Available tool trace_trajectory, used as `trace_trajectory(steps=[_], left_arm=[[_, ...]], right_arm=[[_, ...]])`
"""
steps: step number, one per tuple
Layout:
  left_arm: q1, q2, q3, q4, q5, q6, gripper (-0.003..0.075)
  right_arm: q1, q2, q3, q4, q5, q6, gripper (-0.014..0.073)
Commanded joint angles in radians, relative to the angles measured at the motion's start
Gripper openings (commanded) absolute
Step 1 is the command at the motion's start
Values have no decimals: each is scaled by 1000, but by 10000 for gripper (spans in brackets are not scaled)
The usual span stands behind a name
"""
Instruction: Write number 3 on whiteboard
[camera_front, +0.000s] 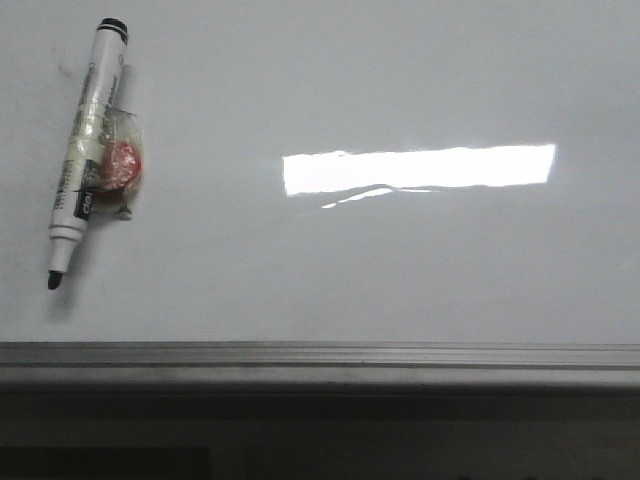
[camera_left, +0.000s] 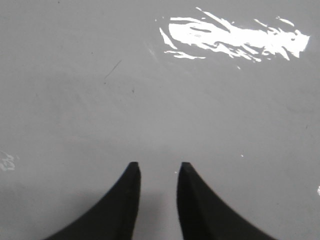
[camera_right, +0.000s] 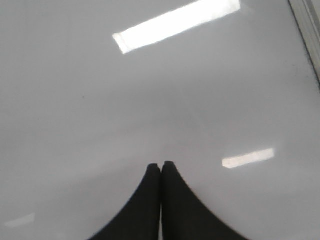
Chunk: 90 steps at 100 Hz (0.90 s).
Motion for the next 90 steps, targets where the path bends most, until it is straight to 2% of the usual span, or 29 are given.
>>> trace_trajectory(steps=[1, 6, 14, 24, 39, 51, 75, 90], left_arm=[[2, 23, -36, -15, -109, -1, 372], [4, 23, -34, -20, -164, -1, 412], [2, 23, -34, -13, -237, -1, 401], [2, 23, -38, 72, -242, 9, 378], [-54, 23, -67, 86, -241, 51, 375], [-178, 23, -86, 86, -246, 83, 375], [-518, 23, -86, 65, -263, 80, 376], [-668, 69, -86, 46, -291, 80, 376]], right_arm=[[6, 20, -36, 10, -86, -6, -66], [6, 20, -36, 10, -86, -6, -66], [6, 20, -36, 10, -86, -6, -66], [6, 20, -36, 10, -57, -6, -66], [6, 20, -36, 10, -47, -6, -66], [6, 20, -36, 10, -47, -6, -66], [6, 20, -36, 10, -52, -6, -66], [6, 20, -36, 10, -49, -6, -66]])
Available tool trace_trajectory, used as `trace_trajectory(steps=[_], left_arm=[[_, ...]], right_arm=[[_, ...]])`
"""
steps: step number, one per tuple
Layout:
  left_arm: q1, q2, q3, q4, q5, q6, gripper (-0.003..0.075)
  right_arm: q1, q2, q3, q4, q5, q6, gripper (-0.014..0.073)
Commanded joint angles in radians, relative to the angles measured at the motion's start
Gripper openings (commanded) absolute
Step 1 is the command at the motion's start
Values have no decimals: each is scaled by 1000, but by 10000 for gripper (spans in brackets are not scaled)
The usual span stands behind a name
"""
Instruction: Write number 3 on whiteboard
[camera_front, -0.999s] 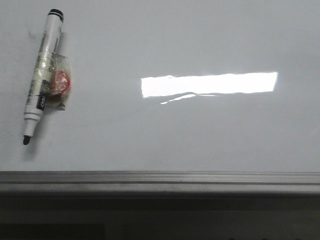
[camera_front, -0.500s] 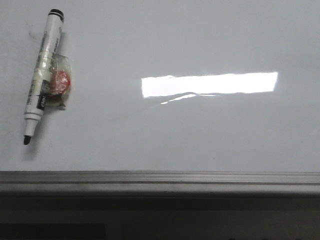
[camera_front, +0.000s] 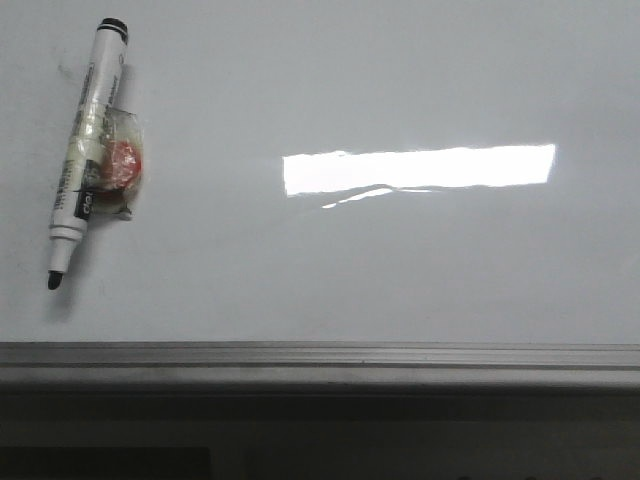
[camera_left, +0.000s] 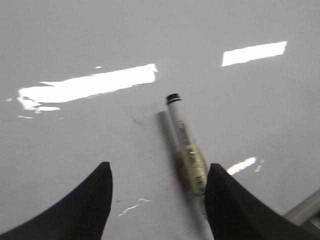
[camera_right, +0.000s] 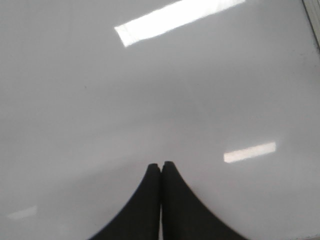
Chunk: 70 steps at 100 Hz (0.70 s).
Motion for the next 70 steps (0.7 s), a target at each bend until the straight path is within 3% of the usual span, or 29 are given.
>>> trace_trajectory(steps=[1, 23, 70], left_arm=[[-75, 48, -37, -16, -98, 1, 376], [-170, 219, -37, -55, -152, -1, 376], [-178, 578, -37, -152, -457, -58, 376]], right_arm=[[2, 20, -36, 8, -65, -6, -66], [2, 20, -36, 8, -65, -6, -66], [2, 20, -36, 8, -102, -6, -66]])
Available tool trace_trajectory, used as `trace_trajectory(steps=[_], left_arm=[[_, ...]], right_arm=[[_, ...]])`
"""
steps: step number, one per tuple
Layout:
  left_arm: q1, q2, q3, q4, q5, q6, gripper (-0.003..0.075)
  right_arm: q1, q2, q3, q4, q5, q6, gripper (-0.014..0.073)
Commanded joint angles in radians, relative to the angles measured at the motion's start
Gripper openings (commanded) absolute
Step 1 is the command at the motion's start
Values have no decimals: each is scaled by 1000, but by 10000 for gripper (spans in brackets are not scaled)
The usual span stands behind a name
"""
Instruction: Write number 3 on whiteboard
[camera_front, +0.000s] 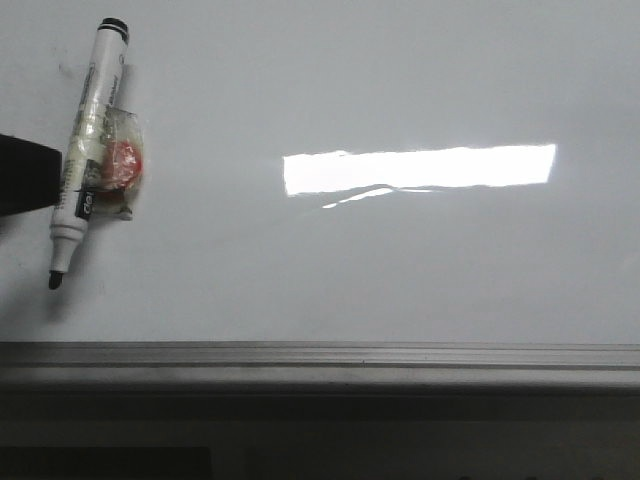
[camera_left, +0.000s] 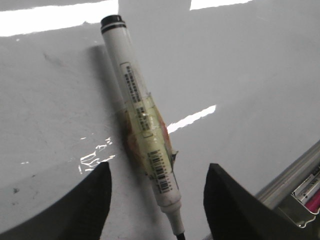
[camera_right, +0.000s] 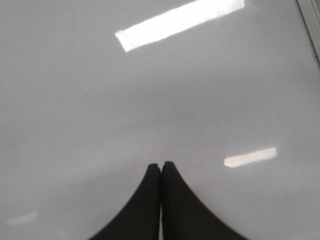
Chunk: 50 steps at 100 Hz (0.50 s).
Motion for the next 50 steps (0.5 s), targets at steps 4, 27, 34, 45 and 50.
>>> trace_trajectory(steps=[4, 27, 34, 45, 50], left_arm=[[-11, 63, -37, -17, -143, -86, 376], [-68, 148, -37, -15, -211, -98, 376], [-68, 182, -37, -32, -204, -98, 376], [-68, 237, -37, -62, -217, -98, 375], [-68, 256, -37, -69, -234, -98, 360]], right_arm=[[2, 20, -36, 7, -80, -6, -66], [2, 20, -36, 7, -80, -6, -66], [2, 20, -36, 7, -85, -6, -66], [2, 20, -36, 7, -87, -6, -66], [2, 20, -36, 7, -88, -6, -66]])
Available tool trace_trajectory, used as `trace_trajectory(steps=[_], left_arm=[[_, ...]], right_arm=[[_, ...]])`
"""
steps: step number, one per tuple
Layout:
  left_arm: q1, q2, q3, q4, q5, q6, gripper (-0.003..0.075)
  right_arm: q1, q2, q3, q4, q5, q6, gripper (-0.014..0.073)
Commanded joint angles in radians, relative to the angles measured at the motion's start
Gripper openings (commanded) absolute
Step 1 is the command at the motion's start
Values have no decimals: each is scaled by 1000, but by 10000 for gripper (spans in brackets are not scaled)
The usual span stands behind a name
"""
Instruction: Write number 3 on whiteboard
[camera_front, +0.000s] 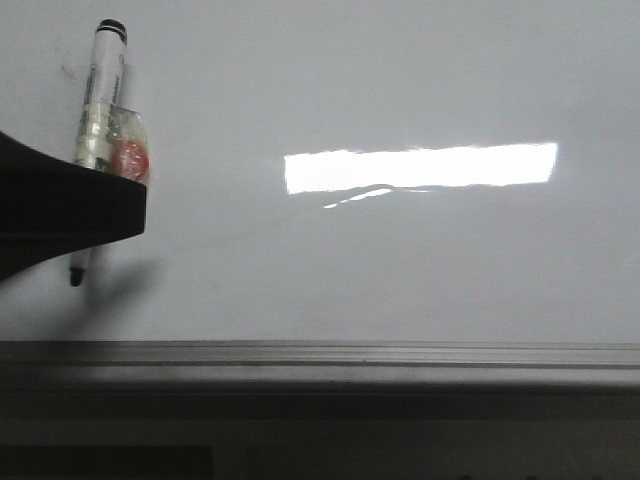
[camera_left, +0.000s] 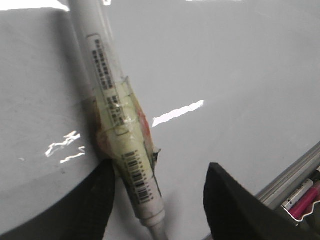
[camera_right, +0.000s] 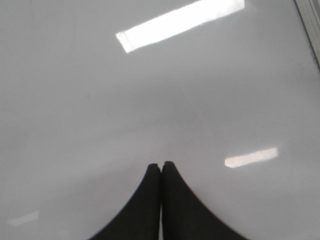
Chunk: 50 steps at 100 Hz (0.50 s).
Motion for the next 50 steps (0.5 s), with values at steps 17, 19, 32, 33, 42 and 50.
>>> trace_trajectory(steps=[17, 19, 32, 33, 42, 50], left_arm=[[-2, 78, -24, -89, -67, -12, 70], [-2, 79, -24, -89, -67, -12, 17], [-2, 79, -24, -85, -69, -12, -20], [-2, 79, -24, -82, -69, -12, -20], [-2, 79, -24, -19, -71, -10, -20], [-2, 74, -24, 59, -71, -10, -20]], right_arm=[[2, 20, -50, 32, -51, -6, -66], [3, 20, -58, 32, -38, -6, -66], [39, 32, -96, 32, 18, -23, -66], [48, 34, -98, 32, 18, -23, -66], [132, 50, -105, 32, 18, -52, -66], [218, 75, -111, 32, 20, -55, -66]])
